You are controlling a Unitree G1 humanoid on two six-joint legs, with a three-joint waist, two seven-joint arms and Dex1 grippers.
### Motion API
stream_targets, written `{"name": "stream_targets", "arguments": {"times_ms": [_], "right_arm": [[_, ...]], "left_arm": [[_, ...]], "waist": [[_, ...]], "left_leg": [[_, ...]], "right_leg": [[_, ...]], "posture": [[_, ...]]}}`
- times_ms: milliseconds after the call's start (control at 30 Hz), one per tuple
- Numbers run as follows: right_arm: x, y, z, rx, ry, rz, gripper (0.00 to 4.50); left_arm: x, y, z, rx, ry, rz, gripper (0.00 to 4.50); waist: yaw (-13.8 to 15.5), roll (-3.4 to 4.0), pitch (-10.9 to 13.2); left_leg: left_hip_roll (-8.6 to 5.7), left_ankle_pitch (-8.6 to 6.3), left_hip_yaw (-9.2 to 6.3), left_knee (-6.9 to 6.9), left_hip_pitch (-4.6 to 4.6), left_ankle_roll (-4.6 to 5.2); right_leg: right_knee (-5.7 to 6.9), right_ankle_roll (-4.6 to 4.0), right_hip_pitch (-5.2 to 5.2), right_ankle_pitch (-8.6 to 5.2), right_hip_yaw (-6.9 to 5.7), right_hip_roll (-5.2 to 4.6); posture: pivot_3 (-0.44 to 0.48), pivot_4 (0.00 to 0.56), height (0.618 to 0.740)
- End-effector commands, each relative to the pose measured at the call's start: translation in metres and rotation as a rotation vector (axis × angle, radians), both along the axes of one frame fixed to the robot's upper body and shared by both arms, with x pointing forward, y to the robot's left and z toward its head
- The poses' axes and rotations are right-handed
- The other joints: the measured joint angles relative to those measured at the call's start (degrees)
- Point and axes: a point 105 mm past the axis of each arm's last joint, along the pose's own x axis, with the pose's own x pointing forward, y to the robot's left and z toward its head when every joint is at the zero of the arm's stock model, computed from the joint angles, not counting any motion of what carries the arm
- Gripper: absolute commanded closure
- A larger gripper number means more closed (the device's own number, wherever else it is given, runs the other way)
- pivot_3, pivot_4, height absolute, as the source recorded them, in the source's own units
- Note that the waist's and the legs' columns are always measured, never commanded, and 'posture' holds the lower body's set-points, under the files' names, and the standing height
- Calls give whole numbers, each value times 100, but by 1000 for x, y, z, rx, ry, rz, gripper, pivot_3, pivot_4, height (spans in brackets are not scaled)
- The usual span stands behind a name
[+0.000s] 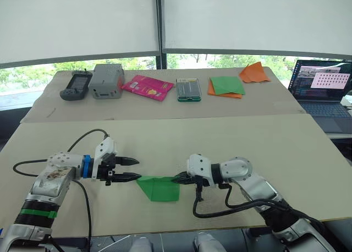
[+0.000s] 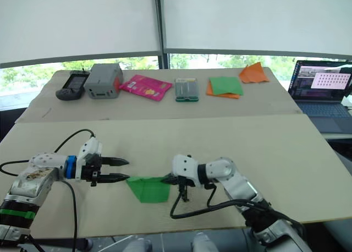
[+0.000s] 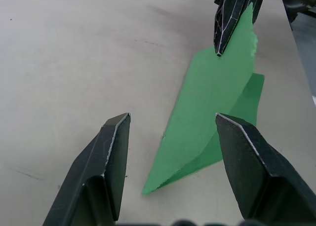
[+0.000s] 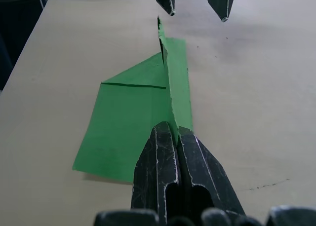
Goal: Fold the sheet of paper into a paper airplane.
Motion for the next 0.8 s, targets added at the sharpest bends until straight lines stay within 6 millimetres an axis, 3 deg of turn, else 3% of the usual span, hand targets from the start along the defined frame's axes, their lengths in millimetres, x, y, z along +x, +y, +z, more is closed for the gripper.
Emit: {"name": "stream_targets", "arguments": {"times_ms": [33, 333, 467, 633, 800], "right_arm": [[3, 2, 10, 31, 36, -6, 4474], [3, 0, 2, -5, 28, -24, 4474], [0, 3, 1, 3, 29, -34, 4500], [-4, 4, 0, 8, 23, -49, 4500], [-7, 6, 2, 14, 23, -60, 4500]], "left_arm": [[0, -1, 2, 9, -26, -22, 1611], [13, -8, -1, -5, -61, -12, 1611], [8, -11, -3, -10, -39, -55, 2645], [9, -10, -16, 54, -54, -77, 4387], [10, -13, -31, 127, -86, -98, 4481]], "waist": [[3, 2, 0], [10, 9, -3], [4, 12, -4], [9, 13, -5], [10, 14, -5]], "left_leg": [[0, 0, 0, 1, 0, 0], [-1, 0, 0, 7, -6, 0], [0, 0, 0, 6, -6, 1], [-1, 0, -1, 7, -6, 1], [-1, 0, -1, 9, -7, 0]], "right_leg": [[0, 0, 0, 0, 0, 0], [0, 2, -2, 1, 0, 1], [3, 6, -1, 4, 0, 2], [2, 6, -1, 4, 0, 2], [2, 6, -1, 4, 0, 2]], "posture": [[0, 150, 740], [0, 150, 740], [0, 150, 740], [0, 150, 740], [0, 150, 740]]}}
